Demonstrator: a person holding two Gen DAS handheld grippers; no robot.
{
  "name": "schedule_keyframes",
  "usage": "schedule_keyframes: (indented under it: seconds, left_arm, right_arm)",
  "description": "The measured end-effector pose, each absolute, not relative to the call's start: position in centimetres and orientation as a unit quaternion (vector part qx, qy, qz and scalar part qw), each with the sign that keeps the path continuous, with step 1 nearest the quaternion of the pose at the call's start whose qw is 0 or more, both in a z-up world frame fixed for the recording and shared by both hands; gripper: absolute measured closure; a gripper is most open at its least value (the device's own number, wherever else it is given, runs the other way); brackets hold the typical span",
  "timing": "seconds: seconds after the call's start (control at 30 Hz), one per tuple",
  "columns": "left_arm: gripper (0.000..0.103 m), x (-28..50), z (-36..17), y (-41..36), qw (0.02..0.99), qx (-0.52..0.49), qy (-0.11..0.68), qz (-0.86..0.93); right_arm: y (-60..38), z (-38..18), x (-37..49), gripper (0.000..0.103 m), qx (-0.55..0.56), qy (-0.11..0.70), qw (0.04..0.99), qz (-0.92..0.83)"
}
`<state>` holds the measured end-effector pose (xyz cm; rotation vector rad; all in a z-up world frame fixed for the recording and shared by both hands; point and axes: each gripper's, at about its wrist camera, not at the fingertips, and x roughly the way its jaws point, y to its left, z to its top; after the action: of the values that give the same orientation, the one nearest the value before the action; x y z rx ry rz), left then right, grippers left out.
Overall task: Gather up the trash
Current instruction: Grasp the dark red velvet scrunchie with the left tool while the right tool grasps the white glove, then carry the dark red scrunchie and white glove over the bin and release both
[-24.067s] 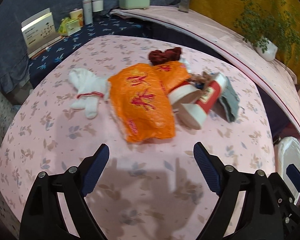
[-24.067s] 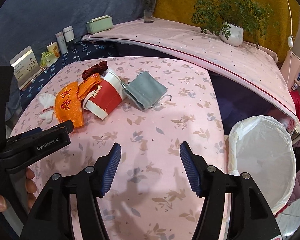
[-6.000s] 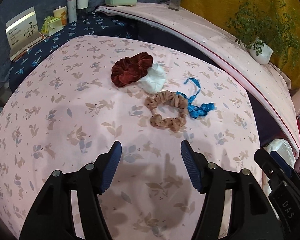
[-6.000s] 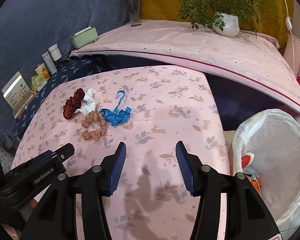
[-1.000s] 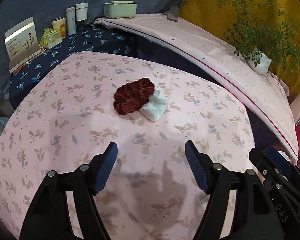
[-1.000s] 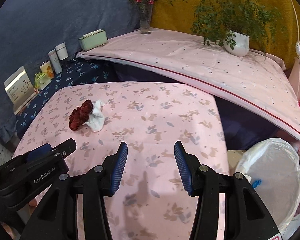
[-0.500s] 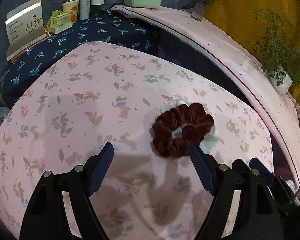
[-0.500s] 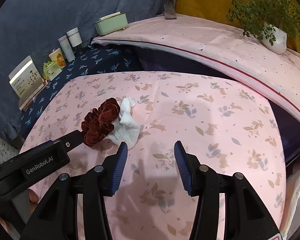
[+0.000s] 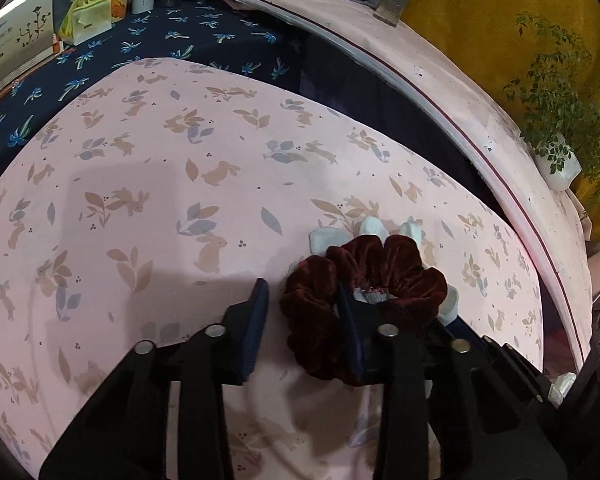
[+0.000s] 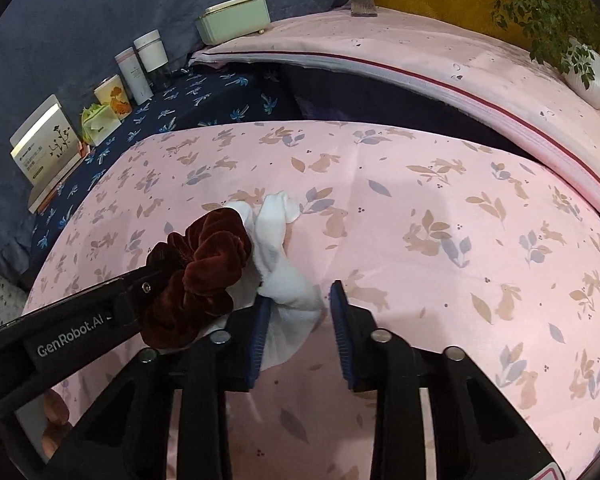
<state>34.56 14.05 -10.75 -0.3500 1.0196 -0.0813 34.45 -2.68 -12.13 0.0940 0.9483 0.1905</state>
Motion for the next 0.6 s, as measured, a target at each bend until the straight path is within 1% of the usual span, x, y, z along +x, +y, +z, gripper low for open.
schedule_keyframes:
  seconds: [0.03,0.07,0.1,0.4,0.6]
  left_arm:
    - [0.083,34.5,-10.7,14.0,0.855,-0.171,0.487,-0.043]
    - [0.085,34.4,-10.6,14.0,0.857,-0.169,0.485,-0.041]
    - [0.086,34.3,-10.3,13.9,0.859,-0.164,0.483,-0.04]
    - [0.088,31.6,-7.1,12.2,0.875,-0.145,0.459,-0.042]
    - [0.088,28.8,-3.9,9.6,0.886,-0.135,0.44,-0.059]
  right_arm:
    - [-2.7,-12.1,34.4,0.086,0.046,0.454,0.885,0.092]
    - [-2.6,-12.0,34.4,0.091,0.045,0.453,0.885,0.094]
    - [-2.6,-11.8,34.3,0.093,0.043,0.451,0.886,0.095]
    - [-4.4,-8.3,30.7,0.095,0.02,0.416,0.906,0.072]
    - [-8.6,-5.5,27.8,0.095,0.046,0.395,0.916,0.048]
